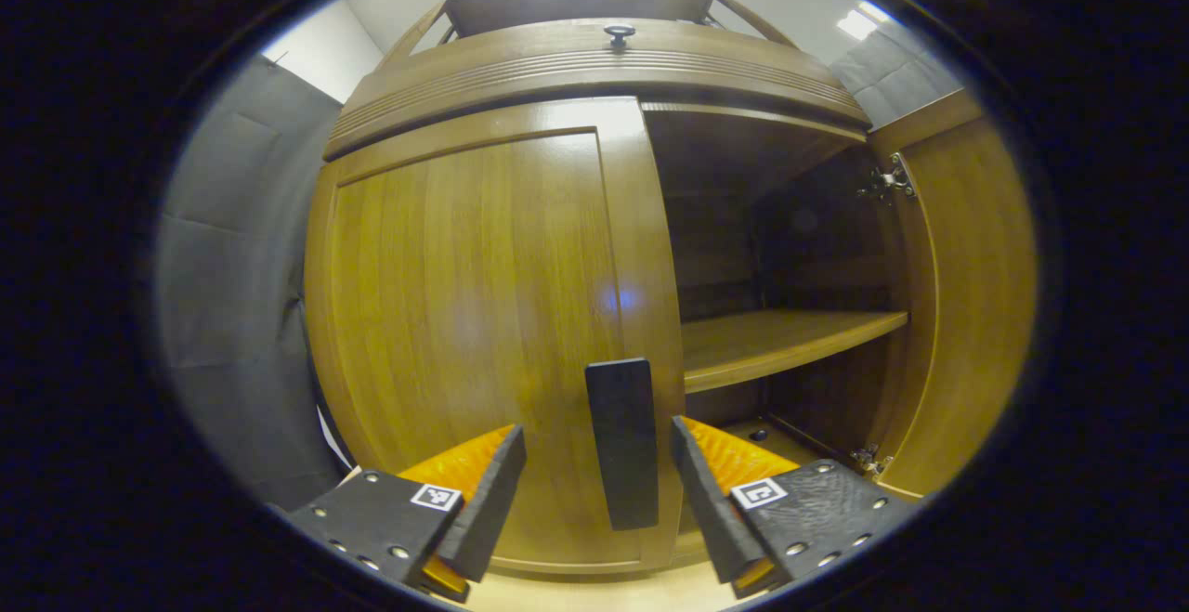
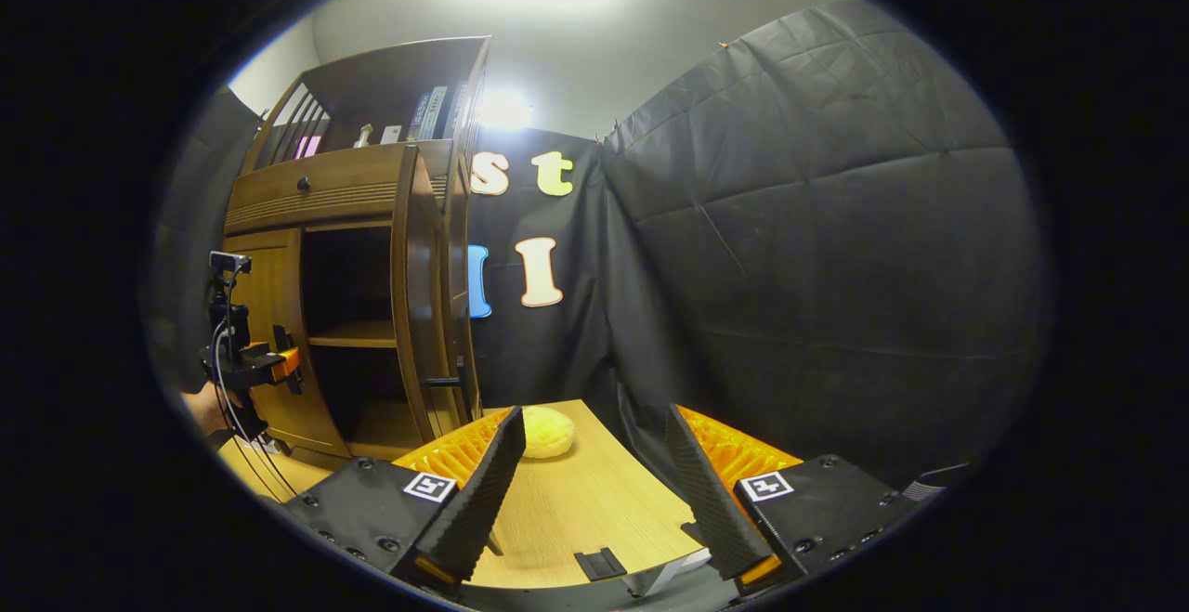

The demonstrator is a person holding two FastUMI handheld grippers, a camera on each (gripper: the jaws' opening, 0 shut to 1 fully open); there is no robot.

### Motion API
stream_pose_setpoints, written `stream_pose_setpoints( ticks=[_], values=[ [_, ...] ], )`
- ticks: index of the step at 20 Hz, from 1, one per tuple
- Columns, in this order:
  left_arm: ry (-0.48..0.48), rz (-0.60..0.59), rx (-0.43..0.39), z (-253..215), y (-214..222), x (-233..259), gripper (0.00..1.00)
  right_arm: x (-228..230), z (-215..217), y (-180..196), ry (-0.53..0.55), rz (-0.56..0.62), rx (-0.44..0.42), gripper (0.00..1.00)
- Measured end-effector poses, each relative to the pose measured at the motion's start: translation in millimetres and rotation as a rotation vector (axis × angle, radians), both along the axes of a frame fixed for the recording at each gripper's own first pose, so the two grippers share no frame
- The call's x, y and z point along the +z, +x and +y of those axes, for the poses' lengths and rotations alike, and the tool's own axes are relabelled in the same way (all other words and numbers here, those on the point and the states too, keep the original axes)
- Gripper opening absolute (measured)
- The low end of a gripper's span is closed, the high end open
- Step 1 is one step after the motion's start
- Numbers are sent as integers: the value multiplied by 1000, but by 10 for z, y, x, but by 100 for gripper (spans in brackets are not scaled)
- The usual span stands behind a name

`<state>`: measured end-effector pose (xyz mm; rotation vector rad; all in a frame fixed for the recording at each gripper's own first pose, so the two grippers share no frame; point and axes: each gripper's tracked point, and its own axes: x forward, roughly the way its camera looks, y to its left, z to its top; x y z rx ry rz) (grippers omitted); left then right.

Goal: Open the right door of the double-door shoe cabinet with the right hand, and open the left door with the left hand.

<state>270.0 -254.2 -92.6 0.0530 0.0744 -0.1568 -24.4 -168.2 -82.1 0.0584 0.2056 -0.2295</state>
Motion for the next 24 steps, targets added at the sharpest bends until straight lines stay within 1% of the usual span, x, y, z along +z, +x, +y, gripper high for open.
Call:
stream_pose_setpoints(
  ticks=[2, 3, 4, 5, 6, 8, 10, 11, 12, 13, 14, 15, 16, 17, 18, 19, 20, 21, 23, 24],
  values=[
    [-21, 7, -5, -11, -7, -33, 84, -16, 29, 17, 4, 3, 10, 95],
    [-43, 9, -11, -58, -8, -24, 84, -22, 48, 23, 6, 5, 18, 95],
    [-60, 14, -23, -103, -21, -10, 72, -26, 60, 32, 5, 6, 23, 95],
    [-58, 14, -20, -107, 10, -26, 61, -27, 55, 37, 3, 5, 26, 95],
    [-64, 12, -40, -147, 8, -21, 49, -20, 59, 46, 3, 3, 28, 95],
    [-55, 18, -32, -146, -4, -24, 26, -8, 79, 51, 8, -1, 34, 95],
    [-47, 30, -14, -126, -33, -33, 23, -6, 89, 61, 1, -3, 38, 95],
    [-51, 41, -13, -129, -36, -44, 21, -8, 81, 64, -3, -4, 39, 92],
    [-61, 51, -17, -123, -54, -43, 20, -5, 88, 63, -5, -6, 42, 95],
    [-81, 63, -23, -132, -68, -44, 18, -17, 92, 52, -6, -6, 44, 95],
    [-101, 67, -27, -137, -86, -25, 18, -22, 91, 58, -5, -5, 45, 92],
    [-105, 67, -28, -136, -111, -19, 17, -37, 77, 63, -6, -3, 40, 92],
    [-94, 61, -26, -119, -150, -9, 20, -48, 69, 68, -6, -1, 35, 95],
    [-85, 54, -23, -75, -218, -11, 20, -50, 82, 71, -3, -2, 35, 95],
    [-84, 51, -21, -53, -270, -8, 19, -41, 112, 72, 2, -5, 41, 92],
    [-83, 52, -23, -28, -332, -10, 17, -41, 137, 88, 4, -7, 48, 95],
    [-87, 57, -25, -14, -377, -5, 18, -38, 146, 97, 1, -9, 53, 92],
    [-92, 60, -26, 11, -440, 2, 20, -32, 146, 94, -3, -12, 57, 95],
    [-90, 60, -30, 64, -551, 16, 20, -11, 178, 120, -3, -22, 69, 95],
    [-87, 60, -32, 91, -607, 20, 19, 1, 199, 136, 0, -26, 76, 92]
  ],
)
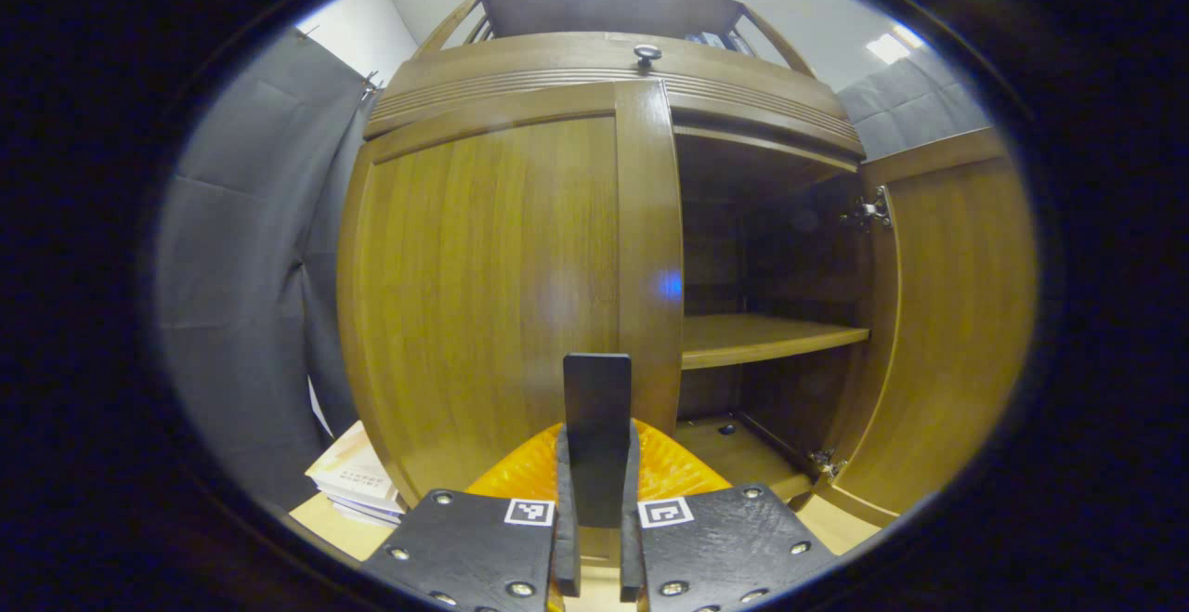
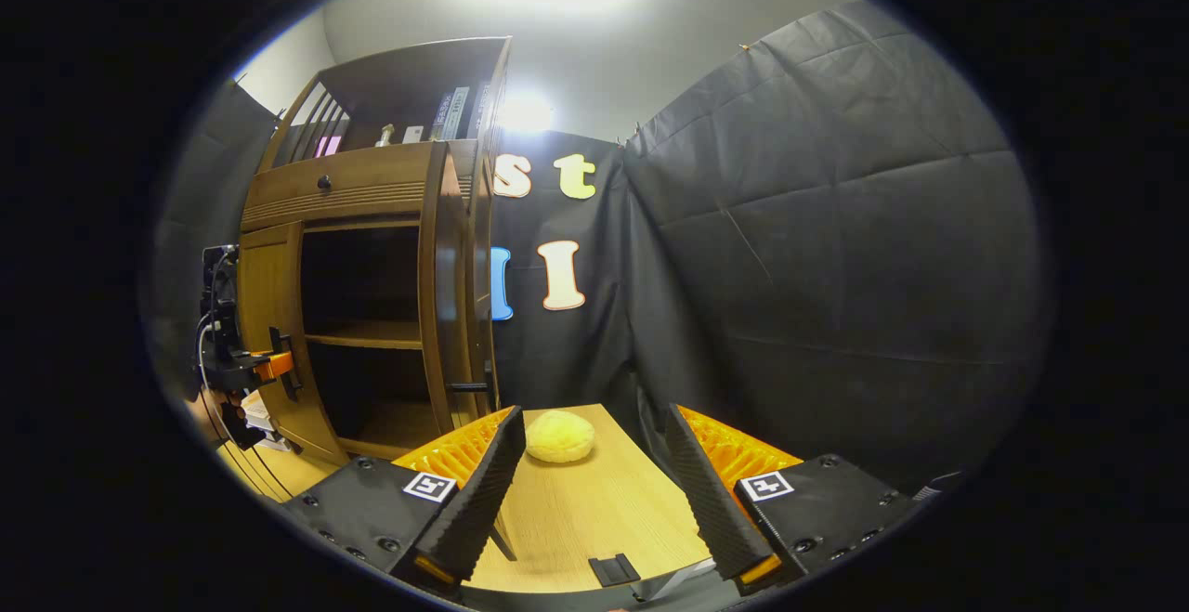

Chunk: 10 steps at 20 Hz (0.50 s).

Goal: Open the right door of the double-door shoe cabinet with the right hand, and open the left door with the left hand.

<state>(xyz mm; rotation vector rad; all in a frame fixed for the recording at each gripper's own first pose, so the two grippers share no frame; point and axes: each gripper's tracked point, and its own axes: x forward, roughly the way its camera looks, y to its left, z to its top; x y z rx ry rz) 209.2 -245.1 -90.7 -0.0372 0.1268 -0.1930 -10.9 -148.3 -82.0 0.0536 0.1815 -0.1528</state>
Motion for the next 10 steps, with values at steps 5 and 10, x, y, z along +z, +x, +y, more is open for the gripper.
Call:
stream_pose_setpoints(
  ticks=[5, 10],
  values=[
    [6, 19, -9, 147, -248, 30, 20, 2, 140, 48, 2, -5, 38, 92],
    [7, 41, 4, 245, -343, 133, 19, 57, 305, 52, -24, -14, 82, 92]
  ],
)
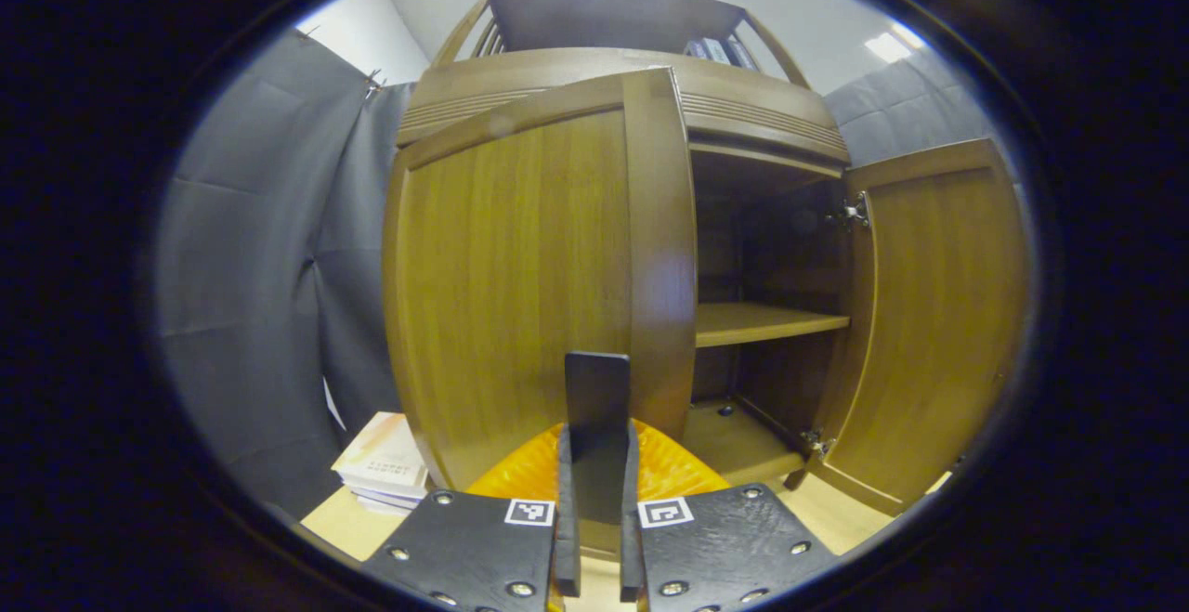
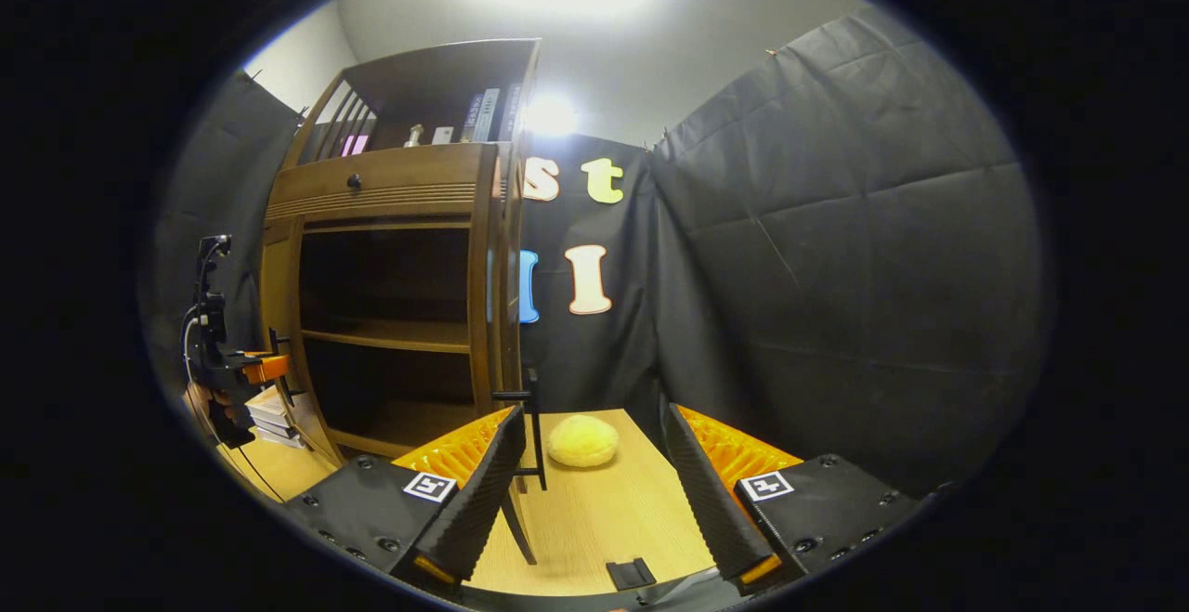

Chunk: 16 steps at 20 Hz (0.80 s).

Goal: Open the right door of the double-door shoe cabinet with the right hand, and open the left door with the left hand.

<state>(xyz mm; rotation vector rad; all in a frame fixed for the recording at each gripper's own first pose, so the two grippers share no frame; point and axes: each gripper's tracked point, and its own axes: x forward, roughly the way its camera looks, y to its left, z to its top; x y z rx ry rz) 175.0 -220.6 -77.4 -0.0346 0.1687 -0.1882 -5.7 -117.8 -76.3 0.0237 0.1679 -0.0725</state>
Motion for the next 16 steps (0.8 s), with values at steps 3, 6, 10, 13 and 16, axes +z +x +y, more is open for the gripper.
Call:
stream_pose_setpoints(
  ticks=[3, 6, 10, 13, 16],
  values=[
    [-5, 3, 15, 211, -283, -54, 19, 6, 134, 1, -10, -4, 35, 95],
    [-6, 6, 27, 388, -474, -77, 18, -8, 248, 6, -21, -2, 64, 95],
    [-22, 7, 57, 659, -644, -37, 17, 62, 440, 1, -13, -20, 102, 93],
    [-34, 10, 65, 825, -752, -12, 18, 77, 586, 13, -22, -27, 133, 95],
    [-47, 12, 68, 946, -810, -10, 15, 77, 715, 33, -19, -24, 161, 96]
  ],
)
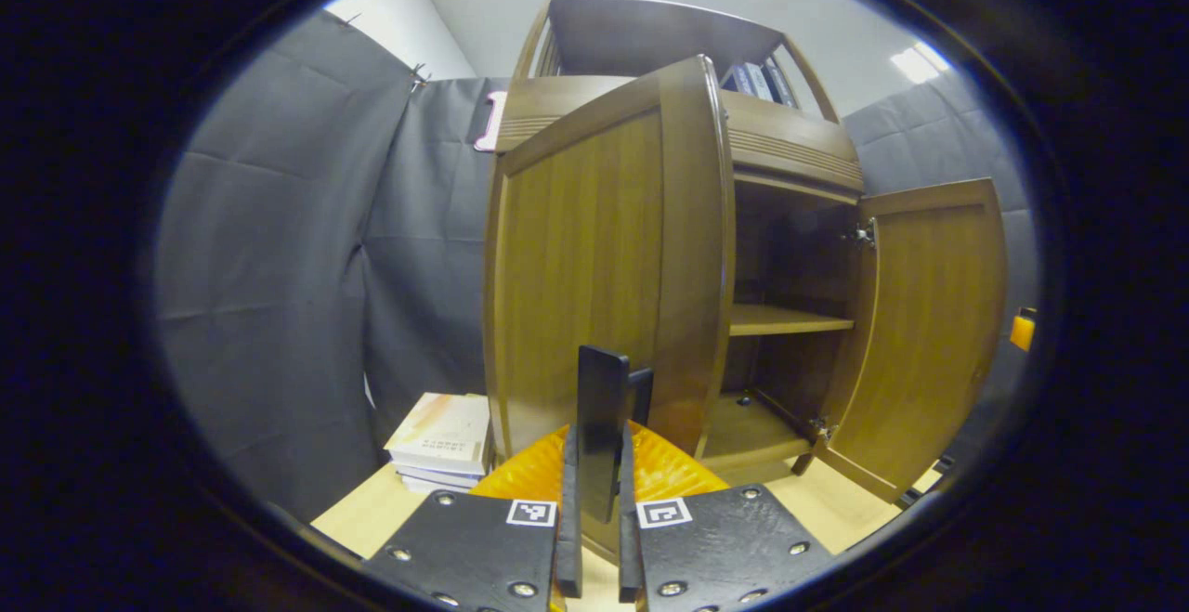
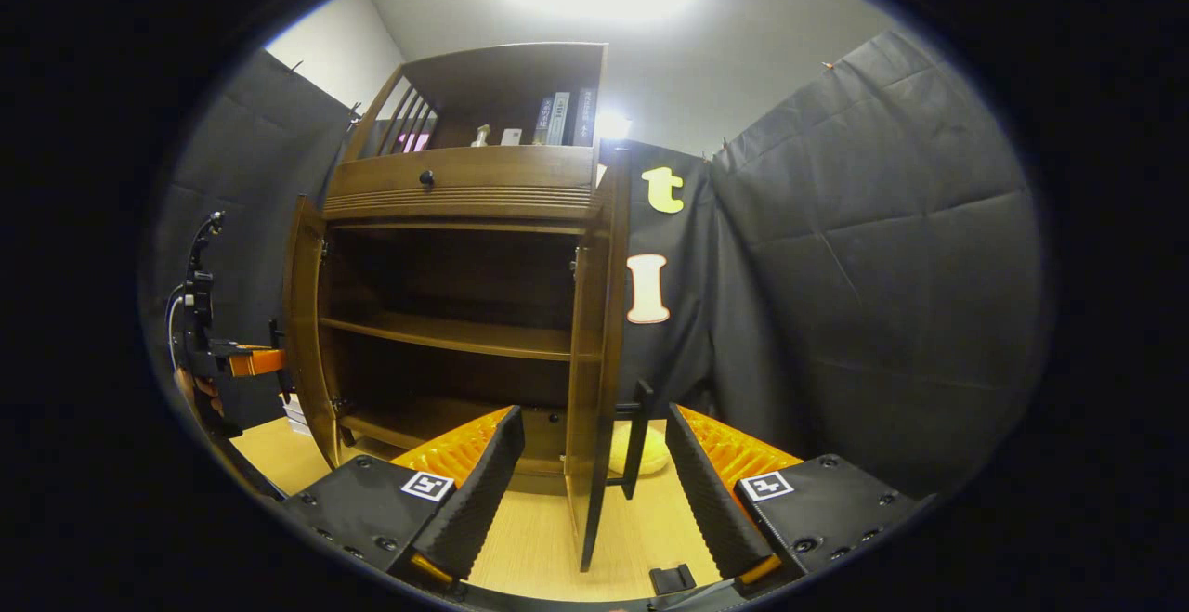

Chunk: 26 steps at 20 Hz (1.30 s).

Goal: Open the right door of the double-door shoe cabinet with the right hand, and open the left door with the left hand.

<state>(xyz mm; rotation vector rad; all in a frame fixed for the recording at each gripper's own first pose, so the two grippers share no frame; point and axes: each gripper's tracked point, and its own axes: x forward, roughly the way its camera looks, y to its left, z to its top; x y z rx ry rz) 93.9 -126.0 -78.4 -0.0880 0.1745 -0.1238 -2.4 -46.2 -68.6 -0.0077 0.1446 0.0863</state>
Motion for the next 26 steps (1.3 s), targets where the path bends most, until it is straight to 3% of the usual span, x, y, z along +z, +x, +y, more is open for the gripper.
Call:
stream_pose_setpoints(
  ticks=[8, 17, 18, 26],
  values=[
    [16, -4, 38, 248, -128, -2, 18, 2, 186, -3, 2, 0, 31, 94],
    [60, 33, 143, 1008, -303, -155, 18, -73, 404, -4, 22, 18, 52, 96],
    [73, 31, 157, 1115, -273, -179, 12, -77, 439, -2, 25, 20, 55, 94],
    [62, 37, 173, 1624, -344, -188, 13, -109, 783, 25, 66, 28, 53, 96]
  ],
)
